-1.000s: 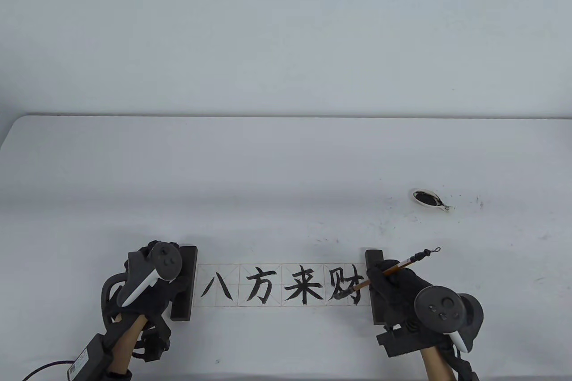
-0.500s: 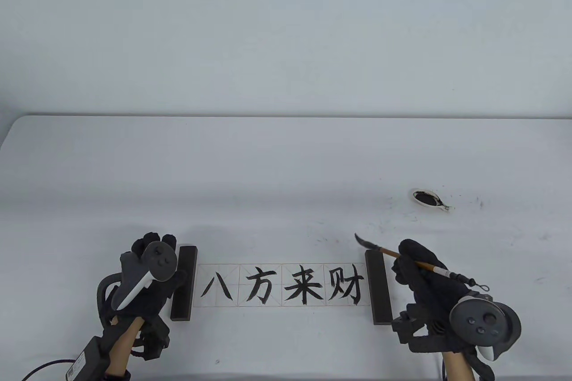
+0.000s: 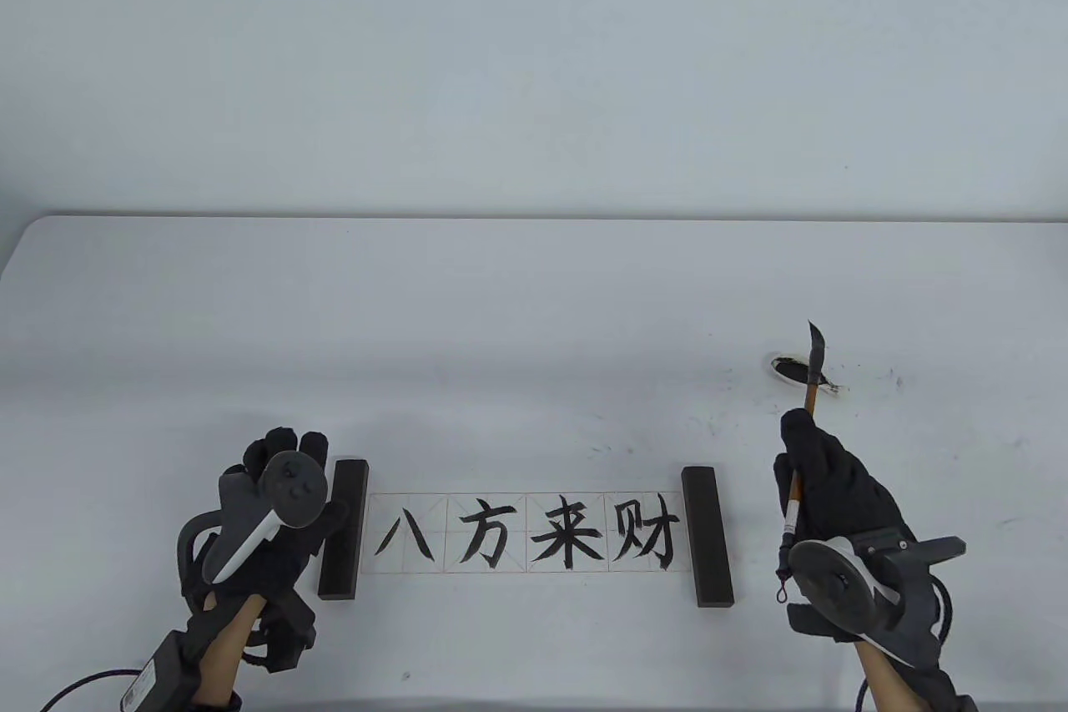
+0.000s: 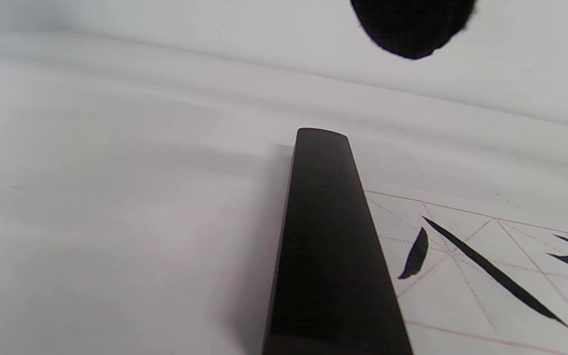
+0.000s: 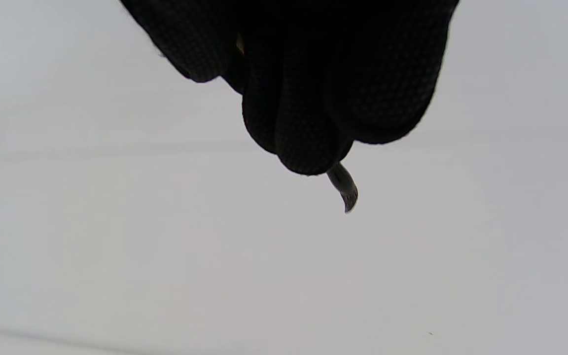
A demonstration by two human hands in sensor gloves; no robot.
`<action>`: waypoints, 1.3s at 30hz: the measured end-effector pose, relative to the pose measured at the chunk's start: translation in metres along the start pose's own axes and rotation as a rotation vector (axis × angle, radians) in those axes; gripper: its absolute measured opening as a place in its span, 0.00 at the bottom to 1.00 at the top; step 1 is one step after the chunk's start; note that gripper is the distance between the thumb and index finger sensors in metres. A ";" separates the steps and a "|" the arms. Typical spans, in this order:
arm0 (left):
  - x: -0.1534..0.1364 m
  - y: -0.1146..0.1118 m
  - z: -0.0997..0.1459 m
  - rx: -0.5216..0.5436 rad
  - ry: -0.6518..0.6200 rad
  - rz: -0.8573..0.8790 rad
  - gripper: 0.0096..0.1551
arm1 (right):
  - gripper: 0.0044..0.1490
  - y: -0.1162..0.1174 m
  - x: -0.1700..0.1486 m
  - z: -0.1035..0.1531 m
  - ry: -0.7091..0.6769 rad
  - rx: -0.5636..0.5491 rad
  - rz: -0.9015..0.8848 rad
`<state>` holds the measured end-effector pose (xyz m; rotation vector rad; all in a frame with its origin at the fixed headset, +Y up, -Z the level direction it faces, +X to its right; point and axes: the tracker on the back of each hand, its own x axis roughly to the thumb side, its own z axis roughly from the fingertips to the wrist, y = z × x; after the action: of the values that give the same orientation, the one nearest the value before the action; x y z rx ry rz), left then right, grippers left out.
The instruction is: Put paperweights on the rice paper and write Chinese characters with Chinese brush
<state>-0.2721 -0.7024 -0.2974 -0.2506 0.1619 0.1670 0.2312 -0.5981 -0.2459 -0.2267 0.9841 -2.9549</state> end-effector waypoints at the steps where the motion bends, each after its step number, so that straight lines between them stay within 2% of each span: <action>1: 0.000 0.000 0.000 0.001 -0.001 0.000 0.51 | 0.31 0.003 -0.001 -0.002 0.007 0.031 0.021; 12: -0.003 -0.002 -0.003 -0.004 0.005 0.011 0.51 | 0.40 0.052 -0.012 -0.007 0.008 0.263 0.237; 26: -0.004 -0.002 -0.003 -0.012 0.013 0.014 0.51 | 0.44 0.137 -0.037 0.005 -0.026 0.527 0.500; 39: -0.005 -0.001 -0.004 -0.027 0.022 0.024 0.51 | 0.43 0.186 -0.043 0.008 -0.035 0.748 0.585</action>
<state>-0.2769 -0.7053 -0.3000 -0.2770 0.1848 0.1908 0.2697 -0.7495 -0.3563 0.0303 -0.1059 -2.5167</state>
